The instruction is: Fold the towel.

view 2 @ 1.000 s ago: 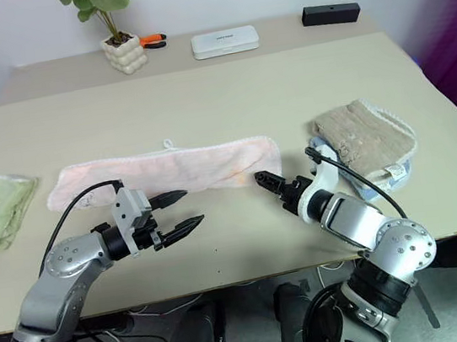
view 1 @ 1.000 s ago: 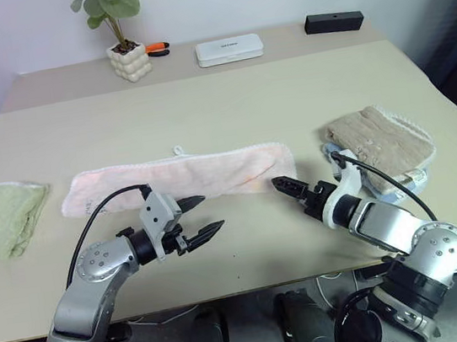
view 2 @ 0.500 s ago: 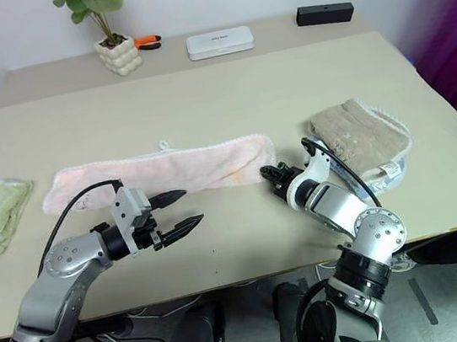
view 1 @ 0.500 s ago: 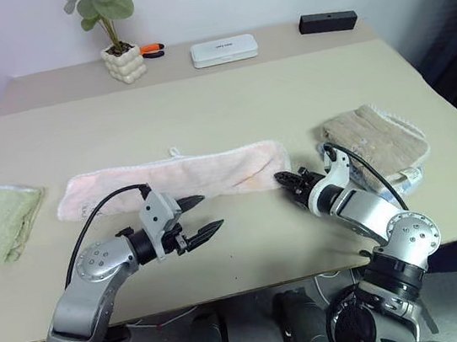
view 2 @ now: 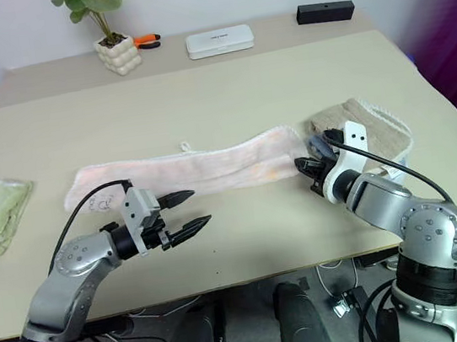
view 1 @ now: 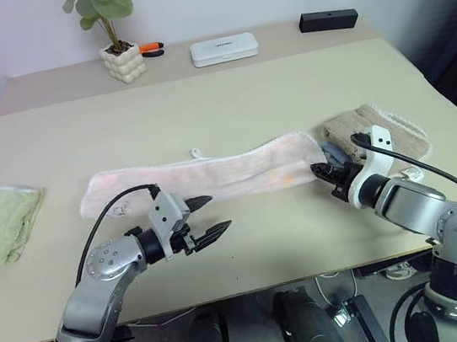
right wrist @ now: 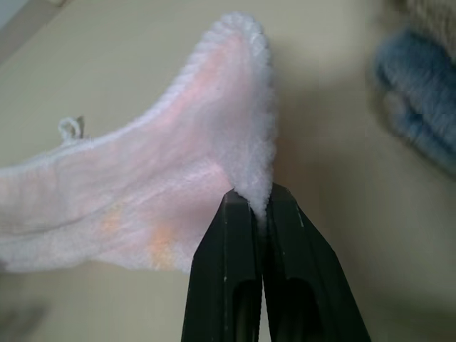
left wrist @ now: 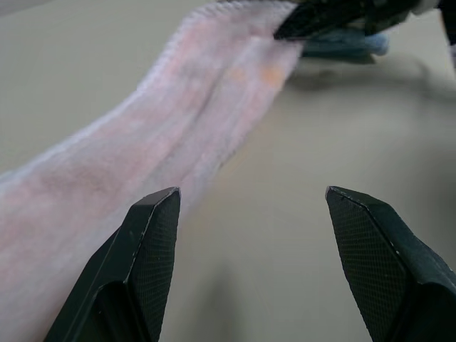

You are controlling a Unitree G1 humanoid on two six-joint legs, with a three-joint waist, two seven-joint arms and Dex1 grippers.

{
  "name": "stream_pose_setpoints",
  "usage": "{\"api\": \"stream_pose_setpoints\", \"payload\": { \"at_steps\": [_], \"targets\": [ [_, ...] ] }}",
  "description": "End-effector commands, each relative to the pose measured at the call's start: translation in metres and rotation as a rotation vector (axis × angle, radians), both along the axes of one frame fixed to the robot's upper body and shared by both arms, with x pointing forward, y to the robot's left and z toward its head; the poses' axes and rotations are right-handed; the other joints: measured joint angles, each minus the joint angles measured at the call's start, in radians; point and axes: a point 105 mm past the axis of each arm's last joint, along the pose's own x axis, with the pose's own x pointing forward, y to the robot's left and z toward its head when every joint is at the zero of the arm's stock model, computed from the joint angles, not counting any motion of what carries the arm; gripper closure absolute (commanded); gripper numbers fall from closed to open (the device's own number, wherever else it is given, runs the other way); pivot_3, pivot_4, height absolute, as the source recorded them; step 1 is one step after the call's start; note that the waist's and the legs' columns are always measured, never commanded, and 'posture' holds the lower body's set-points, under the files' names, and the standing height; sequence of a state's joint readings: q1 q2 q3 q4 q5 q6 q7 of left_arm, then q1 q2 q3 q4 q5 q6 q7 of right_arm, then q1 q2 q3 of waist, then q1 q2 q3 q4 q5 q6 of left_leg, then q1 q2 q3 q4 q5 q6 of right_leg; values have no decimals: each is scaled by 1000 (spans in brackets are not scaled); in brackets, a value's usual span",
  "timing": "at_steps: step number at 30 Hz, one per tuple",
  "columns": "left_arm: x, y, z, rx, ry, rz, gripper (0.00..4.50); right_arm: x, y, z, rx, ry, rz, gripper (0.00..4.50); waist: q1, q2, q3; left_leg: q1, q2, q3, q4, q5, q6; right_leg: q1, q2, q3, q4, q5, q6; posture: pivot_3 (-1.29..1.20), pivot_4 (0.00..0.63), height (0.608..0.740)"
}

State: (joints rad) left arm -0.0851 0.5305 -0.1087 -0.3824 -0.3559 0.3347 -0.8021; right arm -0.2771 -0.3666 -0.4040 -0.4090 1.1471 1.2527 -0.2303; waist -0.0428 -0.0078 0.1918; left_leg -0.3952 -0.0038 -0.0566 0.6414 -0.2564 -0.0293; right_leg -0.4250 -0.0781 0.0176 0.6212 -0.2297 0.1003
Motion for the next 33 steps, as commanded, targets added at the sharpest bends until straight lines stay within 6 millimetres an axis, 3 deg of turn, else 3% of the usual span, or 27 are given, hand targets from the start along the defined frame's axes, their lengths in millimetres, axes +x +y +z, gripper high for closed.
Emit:
{"api": "stream_pose_setpoints", "payload": {
  "at_steps": [1,7,9,13,19,25,31,33],
  "targets": [
    [1,-1,7,0,-40,-6,1150,2,5,28,-100,-127,91,4460,1,0,0,0,0,0,0,0,0,0,0,0,0,0,0,0,150,738],
    [-5,0,8,0,-30,-19,1150,-5,38,50,-243,-237,337,4460,2,0,0,-1,0,0,0,0,0,0,0,0,-2,0,0,0,150,738],
    [-12,-3,8,-4,-12,-38,1150,-7,67,54,-255,-275,465,4460,1,0,0,-1,0,0,0,0,1,0,0,0,-2,0,0,0,150,738],
    [-21,2,7,-16,32,-9,1150,-2,124,45,-252,-293,637,4460,-1,-1,1,-1,0,0,0,0,1,0,0,0,-2,0,0,0,150,738],
    [-24,29,-5,23,77,112,1150,17,166,34,-275,-323,714,4460,9,-1,0,-3,-1,-1,1,0,1,-1,-1,-1,-2,0,0,0,150,738],
    [-22,51,-5,36,80,192,1150,17,190,20,-279,-326,793,4460,10,-1,0,-4,-1,-2,1,0,1,-2,-1,-2,-2,1,0,0,150,738],
    [-21,56,-6,40,83,209,1150,18,198,15,-301,-347,814,4460,7,-1,0,-4,-1,-2,1,0,1,-2,-1,-2,-2,1,0,0,150,738],
    [-20,56,-7,37,87,212,1150,20,197,20,-287,-371,803,3869,6,-1,0,-4,-1,-2,1,0,0,-2,-1,-2,-2,1,0,0,150,738]
  ]
}}
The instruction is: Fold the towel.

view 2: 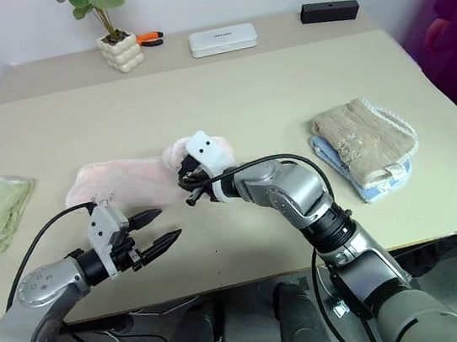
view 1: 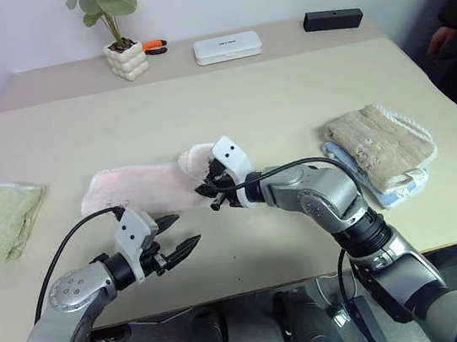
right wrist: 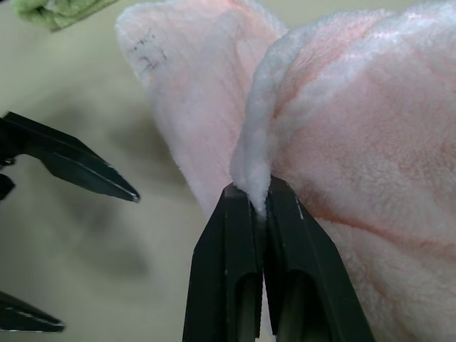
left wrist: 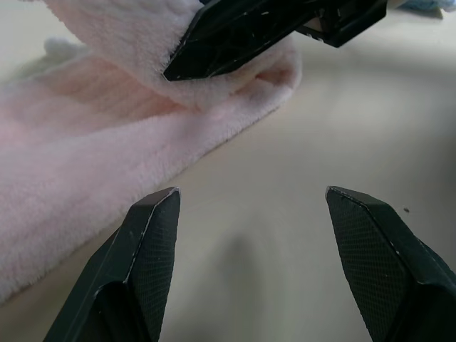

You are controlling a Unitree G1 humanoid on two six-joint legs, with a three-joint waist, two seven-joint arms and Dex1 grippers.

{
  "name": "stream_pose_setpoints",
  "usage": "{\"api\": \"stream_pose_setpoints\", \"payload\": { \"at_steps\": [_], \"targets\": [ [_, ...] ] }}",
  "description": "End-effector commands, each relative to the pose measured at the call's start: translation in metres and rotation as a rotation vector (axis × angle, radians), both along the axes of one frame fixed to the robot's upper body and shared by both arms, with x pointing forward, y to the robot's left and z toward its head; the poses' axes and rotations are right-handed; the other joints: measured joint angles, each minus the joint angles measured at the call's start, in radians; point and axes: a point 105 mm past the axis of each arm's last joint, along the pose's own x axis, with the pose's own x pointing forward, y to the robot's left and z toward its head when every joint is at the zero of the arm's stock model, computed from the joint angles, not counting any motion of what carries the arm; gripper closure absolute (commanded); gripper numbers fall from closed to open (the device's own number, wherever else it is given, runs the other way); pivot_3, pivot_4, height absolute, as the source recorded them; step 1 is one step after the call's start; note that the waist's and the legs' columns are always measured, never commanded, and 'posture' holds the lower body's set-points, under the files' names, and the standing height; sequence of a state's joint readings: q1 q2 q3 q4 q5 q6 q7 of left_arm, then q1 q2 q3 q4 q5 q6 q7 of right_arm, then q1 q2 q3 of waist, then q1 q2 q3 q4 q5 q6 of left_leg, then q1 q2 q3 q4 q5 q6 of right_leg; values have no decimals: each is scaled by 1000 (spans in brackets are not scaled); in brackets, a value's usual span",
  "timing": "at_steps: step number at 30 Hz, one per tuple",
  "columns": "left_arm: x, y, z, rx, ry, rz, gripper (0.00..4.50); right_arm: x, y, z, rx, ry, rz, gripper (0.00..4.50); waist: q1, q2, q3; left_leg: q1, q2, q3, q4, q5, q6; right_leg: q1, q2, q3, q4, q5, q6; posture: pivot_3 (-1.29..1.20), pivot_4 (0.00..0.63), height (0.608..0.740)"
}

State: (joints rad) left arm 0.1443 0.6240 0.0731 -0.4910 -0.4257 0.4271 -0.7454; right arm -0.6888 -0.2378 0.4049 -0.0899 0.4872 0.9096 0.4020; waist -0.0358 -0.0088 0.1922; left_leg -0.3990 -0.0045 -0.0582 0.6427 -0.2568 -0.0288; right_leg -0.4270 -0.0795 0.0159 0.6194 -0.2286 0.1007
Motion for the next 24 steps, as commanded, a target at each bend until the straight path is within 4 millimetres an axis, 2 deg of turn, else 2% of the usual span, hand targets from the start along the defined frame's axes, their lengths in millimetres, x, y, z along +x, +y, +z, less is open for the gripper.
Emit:
{"api": "stream_pose_setpoints", "payload": {
  "at_steps": [1,7,9,11,12,14,15,18,19,22,24],
  "targets": [
    [2,2,8,-8,-37,6,1150,0,3,21,65,-71,22,3539,-1,0,0,0,0,0,0,0,0,0,0,0,0,0,0,0,150,738],
    [2,3,8,-15,-31,12,1150,-15,-13,46,150,-169,72,595,0,0,0,0,0,0,0,0,0,0,0,0,0,1,2,0,150,738],
    [2,4,8,-16,-30,17,1150,-16,-23,56,180,-205,60,595,1,0,0,0,0,0,0,0,0,0,0,0,0,1,1,0,150,738],
    [3,5,8,-18,-34,28,1150,-6,-41,67,231,-224,-15,595,1,0,0,0,0,0,0,0,0,0,0,0,0,0,1,0,150,738],
    [3,6,8,-20,-35,32,1150,0,-48,67,235,-223,-54,1243,1,0,0,0,0,0,0,0,0,0,0,0,0,0,1,0,150,738],
    [5,5,10,-31,-41,39,1150,14,-59,58,167,-253,-111,2034,0,0,0,0,0,0,0,0,0,0,0,0,0,0,1,0,150,738],
    [6,4,10,-38,-44,42,1150,19,-61,52,119,-277,-118,2613,0,0,0,0,0,0,0,0,0,0,0,0,0,0,1,0,150,738],
    [10,0,12,-53,-53,44,1150,31,-56,35,95,-284,-118,4125,-1,0,0,0,0,1,0,0,0,0,0,0,0,0,1,0,150,738],
    [11,0,12,-57,-56,47,1150,35,-52,29,95,-279,-117,4441,-3,0,0,0,0,1,0,0,0,0,0,0,0,1,1,0,150,738],
    [14,0,13,-68,-67,64,1150,40,-38,13,110,-235,-95,4441,-9,0,0,1,0,1,-1,0,0,0,0,0,2,2,3,0,150,738],
    [16,2,14,-84,-72,88,1150,36,-24,-13,64,-187,-41,4441,-7,0,0,2,0,1,-1,0,0,0,0,0,2,2,3,0,150,738]
  ]
}}
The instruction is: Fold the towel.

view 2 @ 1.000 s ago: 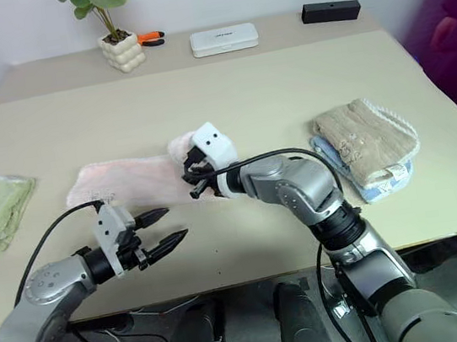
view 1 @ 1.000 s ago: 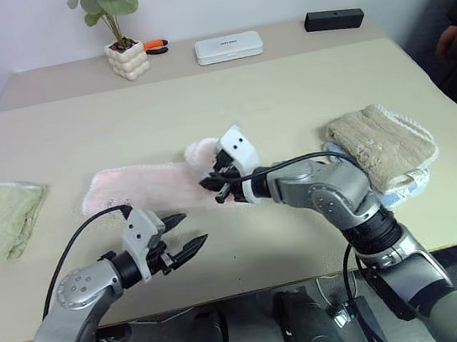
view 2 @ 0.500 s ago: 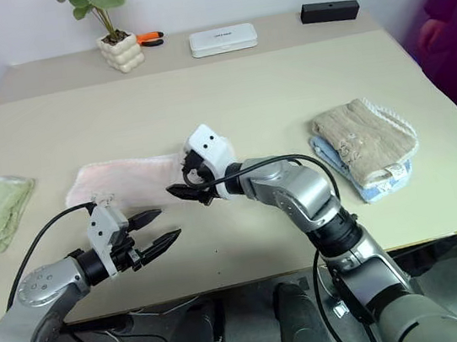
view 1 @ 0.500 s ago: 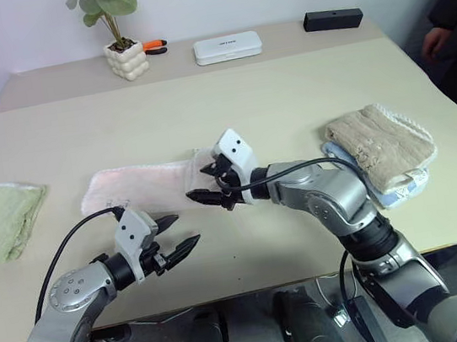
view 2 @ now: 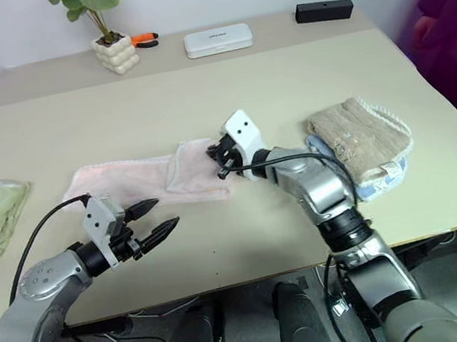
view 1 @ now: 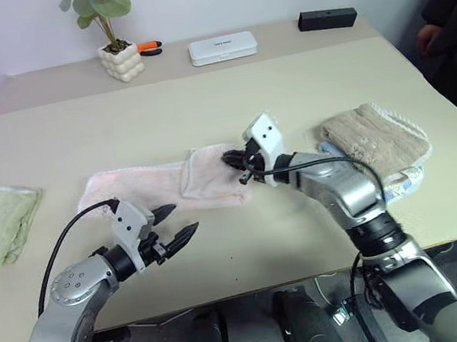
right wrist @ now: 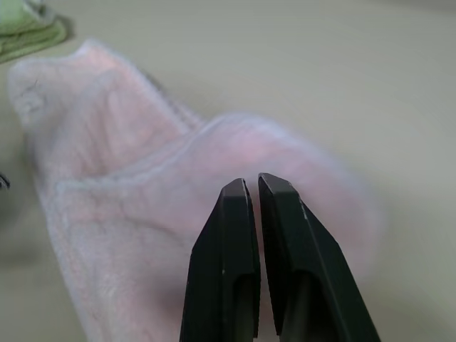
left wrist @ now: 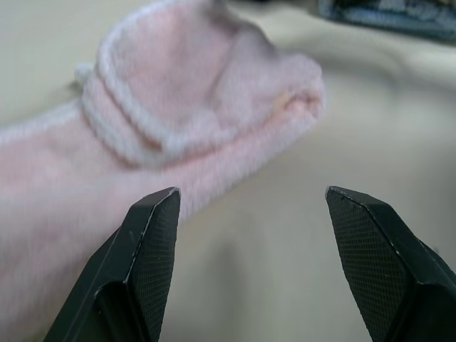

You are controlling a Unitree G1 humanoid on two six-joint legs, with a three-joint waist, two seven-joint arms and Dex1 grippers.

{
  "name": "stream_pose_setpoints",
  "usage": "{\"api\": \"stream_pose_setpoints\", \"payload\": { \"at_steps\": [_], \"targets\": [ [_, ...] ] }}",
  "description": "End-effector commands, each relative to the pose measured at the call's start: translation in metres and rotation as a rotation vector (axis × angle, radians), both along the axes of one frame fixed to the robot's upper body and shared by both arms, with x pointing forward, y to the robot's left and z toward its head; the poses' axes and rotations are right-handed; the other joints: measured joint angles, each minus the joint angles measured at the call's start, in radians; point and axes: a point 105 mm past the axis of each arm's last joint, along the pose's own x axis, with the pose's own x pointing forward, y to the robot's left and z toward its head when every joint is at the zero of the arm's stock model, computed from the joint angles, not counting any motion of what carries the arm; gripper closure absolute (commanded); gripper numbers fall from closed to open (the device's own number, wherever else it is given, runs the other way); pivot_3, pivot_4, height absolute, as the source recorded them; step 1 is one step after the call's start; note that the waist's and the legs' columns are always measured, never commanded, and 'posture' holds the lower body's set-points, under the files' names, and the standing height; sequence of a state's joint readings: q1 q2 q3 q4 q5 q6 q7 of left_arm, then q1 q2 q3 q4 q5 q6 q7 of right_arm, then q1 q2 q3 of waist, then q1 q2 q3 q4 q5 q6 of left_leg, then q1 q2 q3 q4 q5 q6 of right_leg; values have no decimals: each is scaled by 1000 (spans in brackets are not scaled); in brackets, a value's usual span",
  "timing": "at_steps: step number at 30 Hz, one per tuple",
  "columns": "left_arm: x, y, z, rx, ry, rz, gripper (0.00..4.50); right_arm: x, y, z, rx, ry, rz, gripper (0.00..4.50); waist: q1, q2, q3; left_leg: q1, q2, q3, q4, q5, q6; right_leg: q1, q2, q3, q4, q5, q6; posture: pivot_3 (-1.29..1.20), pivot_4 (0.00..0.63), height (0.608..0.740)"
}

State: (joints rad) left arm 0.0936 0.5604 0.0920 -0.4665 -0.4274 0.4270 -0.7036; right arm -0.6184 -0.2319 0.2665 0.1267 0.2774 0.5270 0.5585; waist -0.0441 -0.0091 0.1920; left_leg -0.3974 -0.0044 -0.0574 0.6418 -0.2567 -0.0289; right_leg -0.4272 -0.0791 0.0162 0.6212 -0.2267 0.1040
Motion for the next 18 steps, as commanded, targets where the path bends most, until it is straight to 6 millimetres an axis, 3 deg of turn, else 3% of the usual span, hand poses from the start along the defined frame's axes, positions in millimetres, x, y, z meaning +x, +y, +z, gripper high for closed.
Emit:
{"api": "stream_pose_setpoints", "payload": {
  "at_steps": [1,4,6,10,13,17,18],
  "targets": [
    [3,2,5,-29,-24,35,1150,-4,24,-17,-50,-4,95,4441,1,0,0,0,0,0,0,0,0,0,0,0,0,0,0,0,150,738],
    [5,3,4,-32,-31,62,1150,-3,24,-43,-155,10,88,4441,3,0,0,0,0,0,0,0,0,0,0,0,0,0,0,0,150,738],
    [3,5,4,-41,-30,85,1150,0,18,-44,-172,-11,66,4441,3,-1,-1,1,0,0,0,0,0,1,-1,0,0,0,0,0,150,738],
    [-4,20,2,-55,-26,174,1150,5,6,2,-60,-137,27,4441,5,-1,-1,4,0,0,0,0,0,3,0,0,2,0,0,0,150,738],
    [-9,36,5,-129,-8,272,1150,-4,-2,45,11,-250,75,3644,9,-1,0,3,0,0,0,0,0,2,-1,0,2,0,-1,0,150,738],
    [-10,71,0,-346,87,527,0,-25,-4,81,-3,-383,190,1632,7,-2,-1,3,0,-1,0,0,0,3,-1,0,2,0,-1,0,150,738],
    [-11,77,0,-400,102,571,0,-29,-4,85,-11,-400,214,1166,5,-2,-1,4,0,-1,1,0,0,3,0,0,3,0,0,0,150,738]
  ]
}}
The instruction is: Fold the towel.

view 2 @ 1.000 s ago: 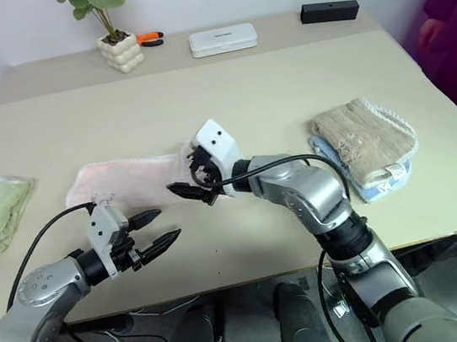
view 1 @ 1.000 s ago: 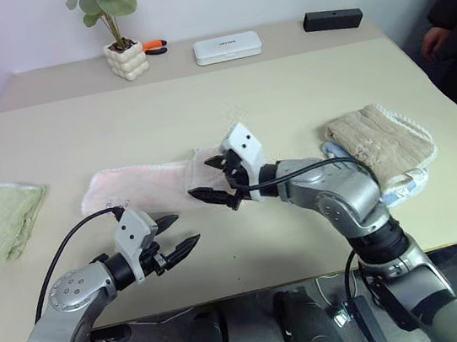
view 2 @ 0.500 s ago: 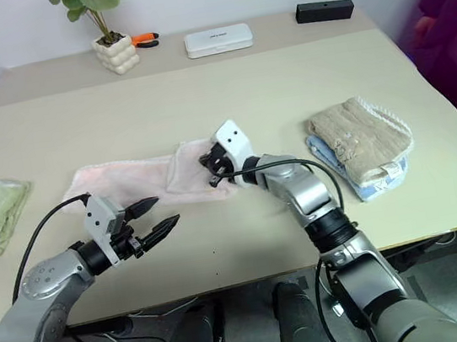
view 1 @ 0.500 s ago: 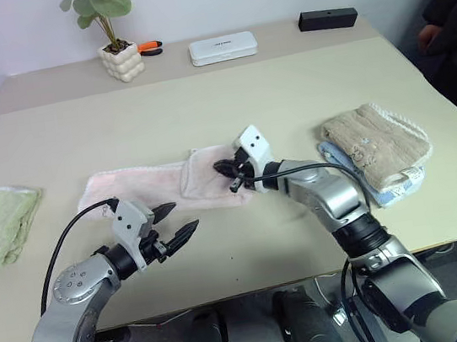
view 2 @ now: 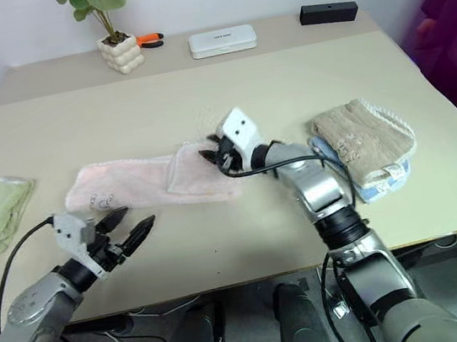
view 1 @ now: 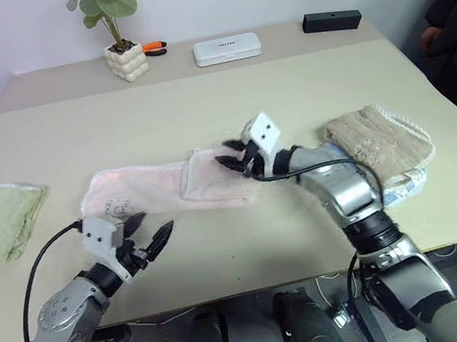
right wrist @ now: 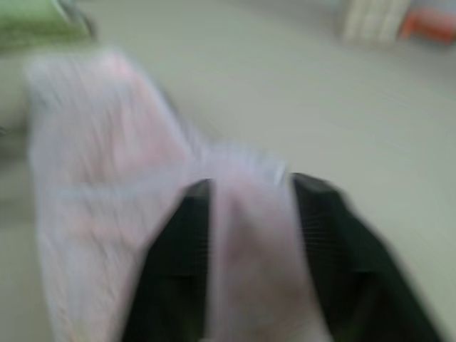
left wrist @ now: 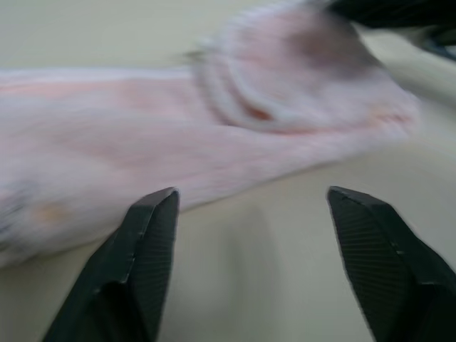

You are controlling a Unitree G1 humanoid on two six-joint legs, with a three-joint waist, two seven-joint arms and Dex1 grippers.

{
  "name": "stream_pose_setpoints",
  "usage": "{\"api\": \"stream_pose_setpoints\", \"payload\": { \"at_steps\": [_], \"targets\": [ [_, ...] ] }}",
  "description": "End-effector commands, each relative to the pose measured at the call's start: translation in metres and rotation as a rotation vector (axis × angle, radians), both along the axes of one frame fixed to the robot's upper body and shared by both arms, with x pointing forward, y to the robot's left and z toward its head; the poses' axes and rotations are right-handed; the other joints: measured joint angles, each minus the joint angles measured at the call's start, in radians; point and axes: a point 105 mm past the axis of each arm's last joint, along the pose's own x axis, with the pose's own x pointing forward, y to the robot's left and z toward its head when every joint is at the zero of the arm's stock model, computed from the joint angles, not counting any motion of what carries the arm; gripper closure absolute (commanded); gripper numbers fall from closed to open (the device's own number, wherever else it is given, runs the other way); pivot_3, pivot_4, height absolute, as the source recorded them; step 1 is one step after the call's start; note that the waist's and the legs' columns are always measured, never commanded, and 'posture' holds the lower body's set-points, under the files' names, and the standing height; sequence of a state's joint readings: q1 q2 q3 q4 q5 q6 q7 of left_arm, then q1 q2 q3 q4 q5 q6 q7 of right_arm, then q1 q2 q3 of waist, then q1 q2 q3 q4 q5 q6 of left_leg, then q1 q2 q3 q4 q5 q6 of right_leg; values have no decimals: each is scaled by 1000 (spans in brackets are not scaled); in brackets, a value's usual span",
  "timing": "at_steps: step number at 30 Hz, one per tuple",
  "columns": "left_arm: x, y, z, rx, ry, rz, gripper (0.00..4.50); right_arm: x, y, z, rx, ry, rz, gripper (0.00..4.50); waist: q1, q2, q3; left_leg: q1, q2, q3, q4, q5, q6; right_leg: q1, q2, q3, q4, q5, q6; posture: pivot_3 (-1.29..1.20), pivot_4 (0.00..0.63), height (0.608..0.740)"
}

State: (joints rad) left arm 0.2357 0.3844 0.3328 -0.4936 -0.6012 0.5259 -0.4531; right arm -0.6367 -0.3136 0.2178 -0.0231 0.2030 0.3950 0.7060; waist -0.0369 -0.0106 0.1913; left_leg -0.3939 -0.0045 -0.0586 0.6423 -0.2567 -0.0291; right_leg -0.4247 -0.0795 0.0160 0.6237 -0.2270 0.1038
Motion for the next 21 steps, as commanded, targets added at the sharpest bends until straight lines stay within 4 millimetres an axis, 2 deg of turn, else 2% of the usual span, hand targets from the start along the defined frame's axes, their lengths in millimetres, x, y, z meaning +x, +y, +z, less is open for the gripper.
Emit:
{"api": "stream_pose_setpoints", "payload": {
  "at_steps": [1,2,3,7,10,14,18,20,21],
  "targets": [
    [-5,26,10,-197,8,181,0,-24,7,36,9,-117,135,707,-2,0,0,0,0,0,0,0,0,0,0,0,0,0,0,0,150,738],
    [-5,30,10,-235,17,218,0,-28,7,39,4,-126,158,186,-2,0,0,0,0,0,0,0,0,0,0,0,1,0,0,0,150,738],
    [-3,40,4,-254,63,278,0,-33,8,41,-13,-151,182,82,-1,0,0,0,0,0,0,0,0,0,0,0,2,0,0,0,150,738],
    [6,61,-3,-383,151,406,0,-43,10,35,-58,-180,219,82,9,-2,0,1,0,-1,2,0,0,0,0,0,4,0,0,0,150,738],
    [16,71,-4,-480,178,459,0,-48,11,23,-89,-175,227,82,22,-3,-1,1,-1,-1,3,0,0,1,0,0,4,0,0,0,150,738],
    [34,75,-6,-537,221,480,0,-55,13,11,-123,-177,233,82,25,-3,-1,1,-1,-1,3,0,-1,1,-1,0,5,0,-1,0,150,738],
    [61,69,-5,-557,257,449,0,-61,17,8,-121,-180,233,82,26,-3,-1,1,-2,-1,3,1,-2,1,0,0,5,-1,-2,0,150,738],
    [68,70,-5,-575,264,447,0,-62,17,8,-122,-181,227,82,25,-3,-1,1,-2,-1,3,1,-2,1,0,0,5,-1,-1,0,150,738],
    [71,69,-5,-583,269,439,510,-62,17,8,-122,-182,221,0,25,-3,-1,1,-2,-1,3,1,-2,1,-1,0,5,-1,-1,0,150,738]
  ]
}}
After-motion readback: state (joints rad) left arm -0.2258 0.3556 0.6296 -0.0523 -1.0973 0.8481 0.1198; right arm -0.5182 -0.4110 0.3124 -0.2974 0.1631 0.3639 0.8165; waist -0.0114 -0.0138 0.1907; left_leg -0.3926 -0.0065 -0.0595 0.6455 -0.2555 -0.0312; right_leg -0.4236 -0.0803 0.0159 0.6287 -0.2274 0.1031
